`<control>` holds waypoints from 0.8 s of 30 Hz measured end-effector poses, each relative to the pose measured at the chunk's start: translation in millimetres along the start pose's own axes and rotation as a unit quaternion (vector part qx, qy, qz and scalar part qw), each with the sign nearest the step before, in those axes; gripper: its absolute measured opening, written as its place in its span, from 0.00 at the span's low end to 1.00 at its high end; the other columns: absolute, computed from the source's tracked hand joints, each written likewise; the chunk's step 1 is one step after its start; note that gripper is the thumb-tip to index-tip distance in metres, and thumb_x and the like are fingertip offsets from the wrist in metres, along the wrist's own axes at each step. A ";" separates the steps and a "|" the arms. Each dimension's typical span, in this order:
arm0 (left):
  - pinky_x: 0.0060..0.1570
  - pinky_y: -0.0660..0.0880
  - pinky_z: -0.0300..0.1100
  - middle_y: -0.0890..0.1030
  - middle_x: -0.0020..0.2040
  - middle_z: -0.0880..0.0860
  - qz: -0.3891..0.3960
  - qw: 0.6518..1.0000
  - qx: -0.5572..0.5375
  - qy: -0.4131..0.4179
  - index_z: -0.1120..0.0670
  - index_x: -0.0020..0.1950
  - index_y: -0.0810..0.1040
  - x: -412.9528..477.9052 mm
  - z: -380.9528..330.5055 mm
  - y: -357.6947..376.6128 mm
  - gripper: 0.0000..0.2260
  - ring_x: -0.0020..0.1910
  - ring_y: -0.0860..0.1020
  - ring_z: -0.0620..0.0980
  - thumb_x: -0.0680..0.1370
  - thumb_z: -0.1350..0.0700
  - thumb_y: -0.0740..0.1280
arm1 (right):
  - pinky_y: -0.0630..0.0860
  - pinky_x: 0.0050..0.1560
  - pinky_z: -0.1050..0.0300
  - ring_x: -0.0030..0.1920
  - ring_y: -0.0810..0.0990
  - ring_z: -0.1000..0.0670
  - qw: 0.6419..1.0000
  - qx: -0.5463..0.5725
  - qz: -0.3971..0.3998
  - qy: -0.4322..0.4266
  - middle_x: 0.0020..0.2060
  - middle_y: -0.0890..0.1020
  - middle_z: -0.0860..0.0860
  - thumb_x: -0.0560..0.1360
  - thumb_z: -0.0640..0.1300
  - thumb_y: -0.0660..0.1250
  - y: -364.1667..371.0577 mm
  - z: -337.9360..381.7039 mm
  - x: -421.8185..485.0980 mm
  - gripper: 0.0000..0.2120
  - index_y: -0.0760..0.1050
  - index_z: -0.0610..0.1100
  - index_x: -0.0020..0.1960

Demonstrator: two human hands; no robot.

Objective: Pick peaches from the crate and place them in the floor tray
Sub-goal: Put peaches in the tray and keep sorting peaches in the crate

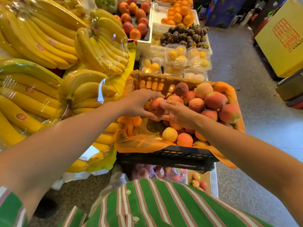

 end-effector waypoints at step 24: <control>0.60 0.62 0.44 0.76 0.61 0.49 -0.059 0.998 -0.015 0.001 0.54 0.54 0.82 35.6 110.5 -57.9 0.32 0.64 0.66 0.50 0.65 0.31 0.59 | 0.76 0.42 0.52 0.48 0.80 0.42 0.717 -0.669 -0.169 0.102 0.49 0.81 0.45 0.72 0.48 0.72 -38.2 -8.5 137.0 0.15 0.75 0.41 0.53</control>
Point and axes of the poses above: each hand's wrist, its own x-axis towards the middle knuckle, its own y-axis out of the palm, z = x × y, the point moved 8 cm from there along x, towards the middle knuckle
